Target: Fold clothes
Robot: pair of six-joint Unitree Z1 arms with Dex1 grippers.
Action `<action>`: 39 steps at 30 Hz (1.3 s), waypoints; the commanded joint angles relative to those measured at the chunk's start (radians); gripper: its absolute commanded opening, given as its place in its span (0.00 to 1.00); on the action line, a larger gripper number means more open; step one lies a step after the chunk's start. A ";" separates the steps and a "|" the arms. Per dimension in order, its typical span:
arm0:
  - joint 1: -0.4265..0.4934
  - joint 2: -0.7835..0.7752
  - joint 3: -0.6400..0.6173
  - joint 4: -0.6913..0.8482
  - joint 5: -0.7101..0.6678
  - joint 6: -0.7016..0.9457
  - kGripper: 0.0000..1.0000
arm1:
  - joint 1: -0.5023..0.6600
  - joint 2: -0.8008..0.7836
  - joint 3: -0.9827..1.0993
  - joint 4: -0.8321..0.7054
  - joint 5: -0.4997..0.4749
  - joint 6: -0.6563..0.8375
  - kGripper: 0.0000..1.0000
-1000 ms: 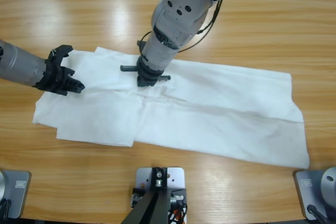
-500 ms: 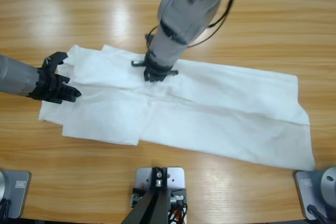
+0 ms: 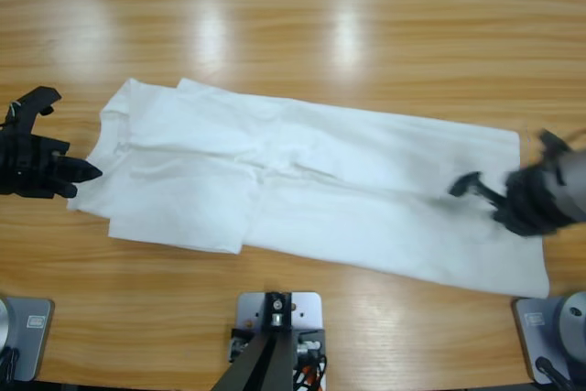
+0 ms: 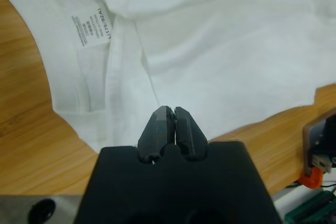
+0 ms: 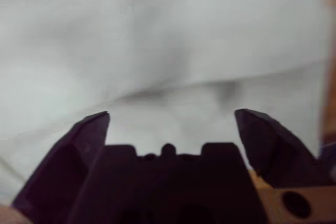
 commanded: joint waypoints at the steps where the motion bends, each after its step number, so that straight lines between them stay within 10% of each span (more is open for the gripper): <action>1: -0.012 -0.020 -0.097 0.116 -0.007 0.016 0.00 | -0.153 -0.077 0.088 -0.028 -0.035 0.051 0.98; 8: -0.012 -0.008 -0.116 0.137 -0.006 0.022 0.00 | -0.377 -0.104 0.067 0.027 -0.032 -0.101 1.00; 23: -0.029 0.034 -0.226 0.221 0.037 0.002 0.00 | -0.408 0.132 0.056 -0.027 0.049 -0.076 0.94; 31: -0.089 0.055 -0.261 0.222 0.071 -0.053 0.00 | -0.461 0.130 0.068 -0.050 0.119 -0.107 0.72; 36: -0.089 0.043 -0.252 0.227 0.078 -0.053 0.00 | -0.483 0.111 0.094 -0.096 0.142 -0.129 0.34; 39: -0.089 0.043 -0.241 0.225 0.080 -0.053 0.00 | -0.483 0.094 0.115 -0.134 0.162 -0.140 0.27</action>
